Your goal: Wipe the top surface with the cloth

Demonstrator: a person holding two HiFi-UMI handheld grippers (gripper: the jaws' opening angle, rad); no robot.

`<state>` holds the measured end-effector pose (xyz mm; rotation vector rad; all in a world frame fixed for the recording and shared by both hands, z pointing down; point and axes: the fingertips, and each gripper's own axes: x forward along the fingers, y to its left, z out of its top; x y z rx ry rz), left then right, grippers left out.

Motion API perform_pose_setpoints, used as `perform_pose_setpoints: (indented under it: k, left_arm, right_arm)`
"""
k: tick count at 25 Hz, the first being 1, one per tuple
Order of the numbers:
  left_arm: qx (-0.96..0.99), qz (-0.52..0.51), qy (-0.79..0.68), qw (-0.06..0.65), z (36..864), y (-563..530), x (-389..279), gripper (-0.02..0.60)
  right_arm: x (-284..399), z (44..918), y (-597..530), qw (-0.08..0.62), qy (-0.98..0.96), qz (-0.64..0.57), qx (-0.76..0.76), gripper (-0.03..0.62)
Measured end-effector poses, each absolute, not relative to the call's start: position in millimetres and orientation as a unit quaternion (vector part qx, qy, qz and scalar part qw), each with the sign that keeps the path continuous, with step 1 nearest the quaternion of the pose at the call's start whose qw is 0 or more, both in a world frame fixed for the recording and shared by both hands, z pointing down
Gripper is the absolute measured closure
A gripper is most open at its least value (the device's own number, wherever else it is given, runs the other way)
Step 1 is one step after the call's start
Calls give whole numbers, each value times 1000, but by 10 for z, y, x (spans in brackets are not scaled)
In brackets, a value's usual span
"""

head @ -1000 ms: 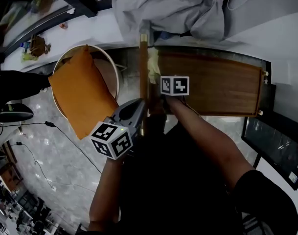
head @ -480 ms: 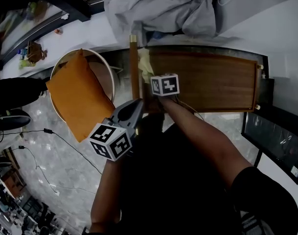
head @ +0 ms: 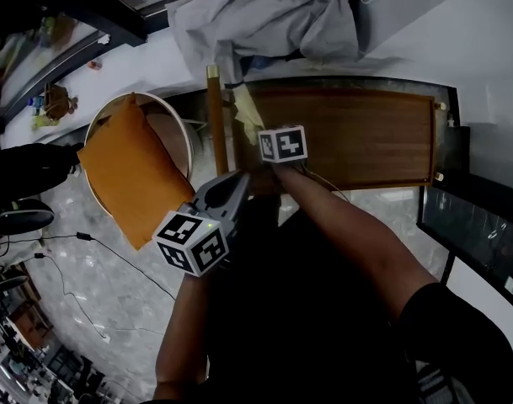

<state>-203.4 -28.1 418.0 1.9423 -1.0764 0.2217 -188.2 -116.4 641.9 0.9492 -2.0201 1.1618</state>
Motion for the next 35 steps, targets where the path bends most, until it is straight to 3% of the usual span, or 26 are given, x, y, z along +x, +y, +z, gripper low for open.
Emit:
perform_pose_setpoints:
  k: [35]
  left_arm:
    - [812, 114, -372, 435, 4129, -468, -601, 571]
  right_arm:
    - [-90, 6406, -1344, 313, -727, 446, 417, 562]
